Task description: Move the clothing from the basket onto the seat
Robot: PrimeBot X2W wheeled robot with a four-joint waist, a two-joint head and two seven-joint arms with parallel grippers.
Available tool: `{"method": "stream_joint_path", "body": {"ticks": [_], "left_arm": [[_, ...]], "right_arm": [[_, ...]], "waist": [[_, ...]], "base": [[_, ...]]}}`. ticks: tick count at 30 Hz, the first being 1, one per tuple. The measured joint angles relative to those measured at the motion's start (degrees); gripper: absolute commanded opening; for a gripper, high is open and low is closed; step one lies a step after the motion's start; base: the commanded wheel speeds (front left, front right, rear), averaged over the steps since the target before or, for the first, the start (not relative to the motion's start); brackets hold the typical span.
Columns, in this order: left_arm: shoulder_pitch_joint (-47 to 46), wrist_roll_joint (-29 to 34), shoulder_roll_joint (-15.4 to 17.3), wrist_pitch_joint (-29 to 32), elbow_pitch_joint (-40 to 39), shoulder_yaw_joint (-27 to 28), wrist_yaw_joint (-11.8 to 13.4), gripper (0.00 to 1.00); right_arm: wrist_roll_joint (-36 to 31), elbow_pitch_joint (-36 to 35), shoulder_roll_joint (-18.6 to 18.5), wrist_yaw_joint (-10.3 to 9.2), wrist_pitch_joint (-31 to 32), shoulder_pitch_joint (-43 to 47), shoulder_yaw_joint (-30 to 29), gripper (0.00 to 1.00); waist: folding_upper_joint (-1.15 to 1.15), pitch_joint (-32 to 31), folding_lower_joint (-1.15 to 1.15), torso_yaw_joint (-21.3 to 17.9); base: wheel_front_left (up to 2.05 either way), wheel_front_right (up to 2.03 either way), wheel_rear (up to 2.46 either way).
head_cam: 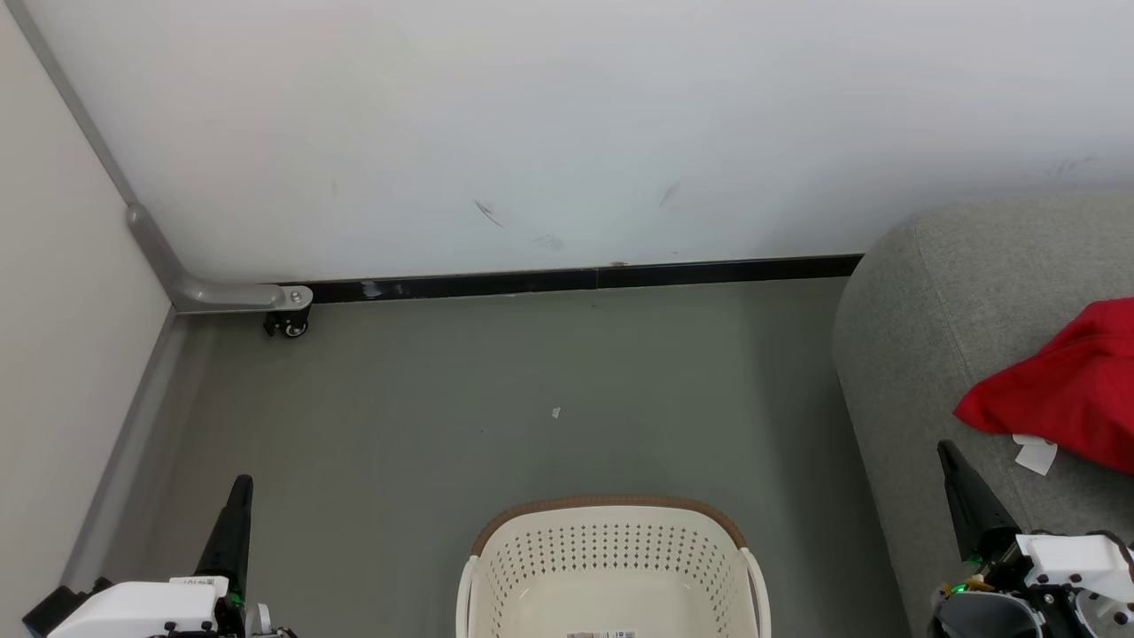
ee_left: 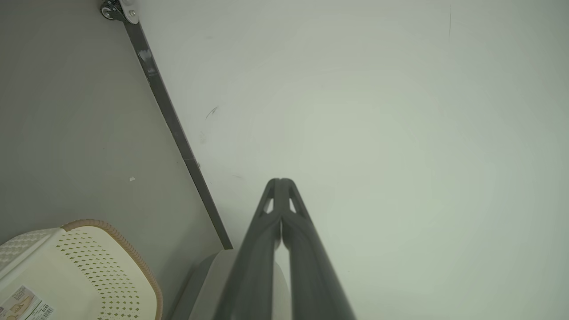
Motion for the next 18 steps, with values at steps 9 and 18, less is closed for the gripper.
{"method": "stream_joint_path", "body": {"ticks": [9, 18], "left_arm": [[0.0, 0.0, 0.0, 0.0, -0.02, -0.01, 0.0, 0.0], [0.0, -0.14, 0.0, 0.0, -0.03, -0.01, 0.0, 0.0]], "right_arm": [[-0.02, 0.0, 0.02, 0.0, 0.01, 0.0, -0.07, 0.0], [-0.03, 0.01, 0.09, 0.0, 0.01, 0.0, -0.2, 0.0]], "waist": [[0.0, 0.0, 0.0, 0.0], [0.0, 0.0, 0.0, 0.0]], "base": [[0.0, 0.0, 0.0], [0.0, 0.0, 0.0]]}}
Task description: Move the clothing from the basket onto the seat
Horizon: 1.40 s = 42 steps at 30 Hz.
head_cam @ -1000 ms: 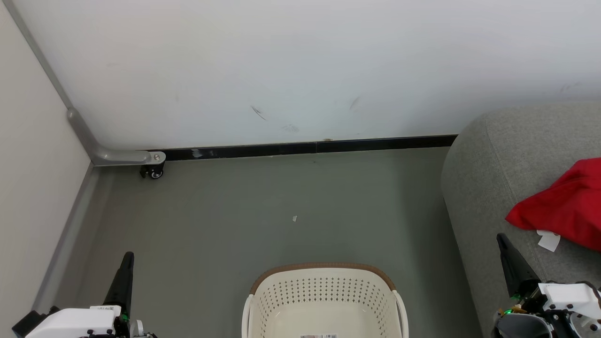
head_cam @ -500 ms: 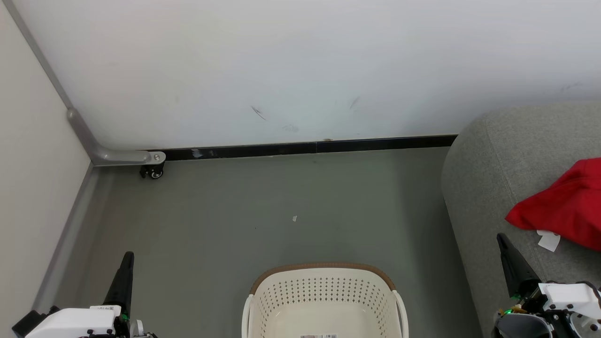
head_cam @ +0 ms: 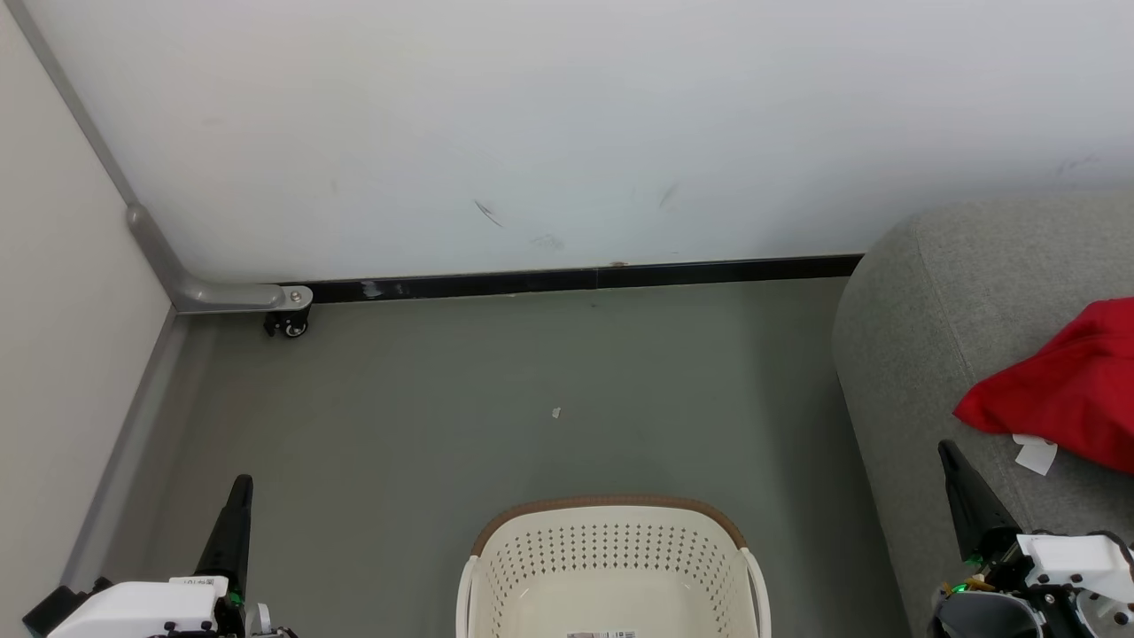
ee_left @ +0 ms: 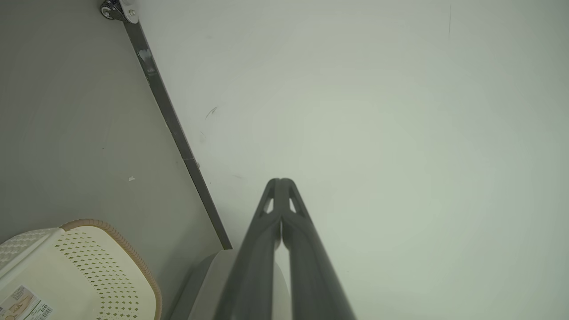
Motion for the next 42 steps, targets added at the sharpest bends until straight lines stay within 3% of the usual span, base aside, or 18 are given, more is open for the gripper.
{"method": "stream_joint_path", "body": {"ticks": [42], "left_arm": [[0.0, -0.02, 0.0, 0.0, -0.07, -0.01, 0.0, 0.0]], "right_arm": [[-0.42, 0.04, 0.37, 0.0, 0.49, -0.01, -0.54, 0.0]], "waist": [[0.0, 0.0, 0.0, 0.0]], "base": [[0.0, 0.0, 0.0]]}}
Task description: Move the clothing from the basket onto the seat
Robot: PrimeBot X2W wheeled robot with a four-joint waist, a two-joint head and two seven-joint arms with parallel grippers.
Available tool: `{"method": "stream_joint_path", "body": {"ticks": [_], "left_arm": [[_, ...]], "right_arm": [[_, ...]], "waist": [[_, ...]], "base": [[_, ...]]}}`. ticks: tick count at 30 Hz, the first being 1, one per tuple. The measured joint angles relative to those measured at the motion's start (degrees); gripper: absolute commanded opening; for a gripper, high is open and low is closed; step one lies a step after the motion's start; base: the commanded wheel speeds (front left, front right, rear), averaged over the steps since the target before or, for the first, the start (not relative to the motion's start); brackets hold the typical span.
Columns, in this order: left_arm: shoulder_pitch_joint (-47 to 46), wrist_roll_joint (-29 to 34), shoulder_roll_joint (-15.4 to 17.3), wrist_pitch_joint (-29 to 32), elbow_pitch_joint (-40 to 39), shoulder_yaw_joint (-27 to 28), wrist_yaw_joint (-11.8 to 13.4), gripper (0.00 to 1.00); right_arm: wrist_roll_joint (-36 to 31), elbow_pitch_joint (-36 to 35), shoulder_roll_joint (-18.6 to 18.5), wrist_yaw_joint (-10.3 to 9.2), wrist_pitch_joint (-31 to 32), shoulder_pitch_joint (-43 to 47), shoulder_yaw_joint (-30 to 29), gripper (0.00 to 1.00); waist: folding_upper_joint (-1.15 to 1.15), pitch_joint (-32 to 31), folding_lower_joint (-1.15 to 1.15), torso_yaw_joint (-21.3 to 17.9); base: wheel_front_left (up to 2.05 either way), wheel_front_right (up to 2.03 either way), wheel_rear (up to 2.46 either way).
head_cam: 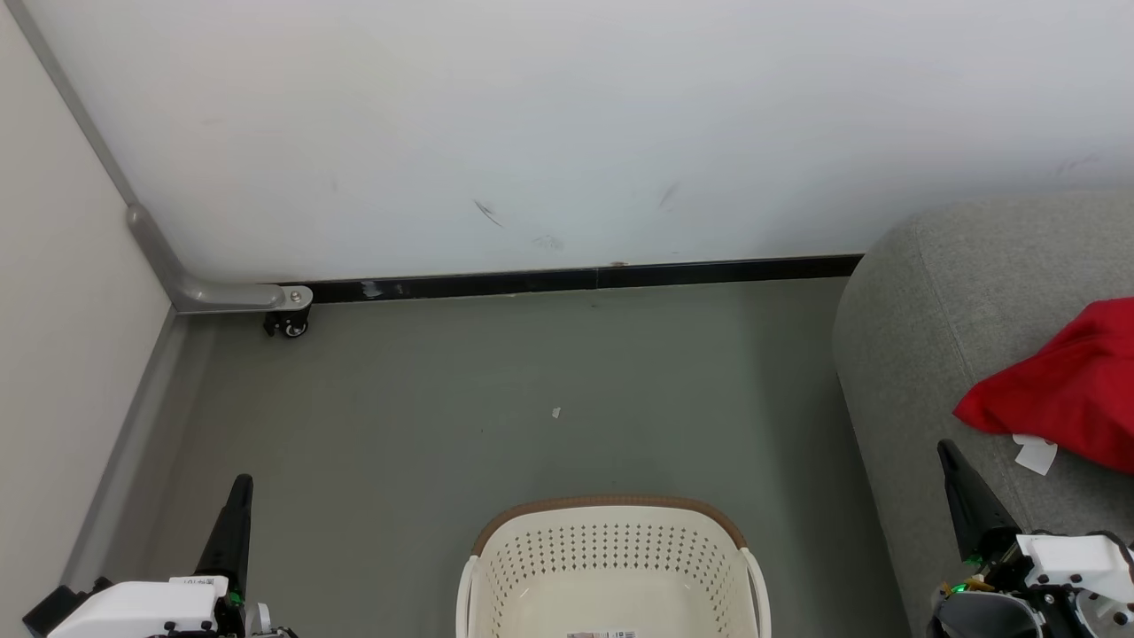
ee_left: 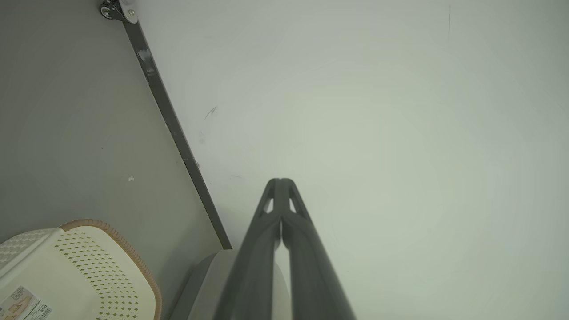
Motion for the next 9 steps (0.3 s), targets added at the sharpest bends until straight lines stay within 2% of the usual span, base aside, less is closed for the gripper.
{"method": "stream_joint_path", "body": {"ticks": [9], "left_arm": [[0.0, 0.0, 0.0, 0.0, 0.0, 0.0, 0.0, 0.0]], "right_arm": [[-0.01, 0.02, 0.07, 0.0, 0.0, 0.0, -0.1, 0.0]], "waist": [[0.0, 0.0, 0.0, 0.0]], "base": [[0.0, 0.0, 0.0]]}}
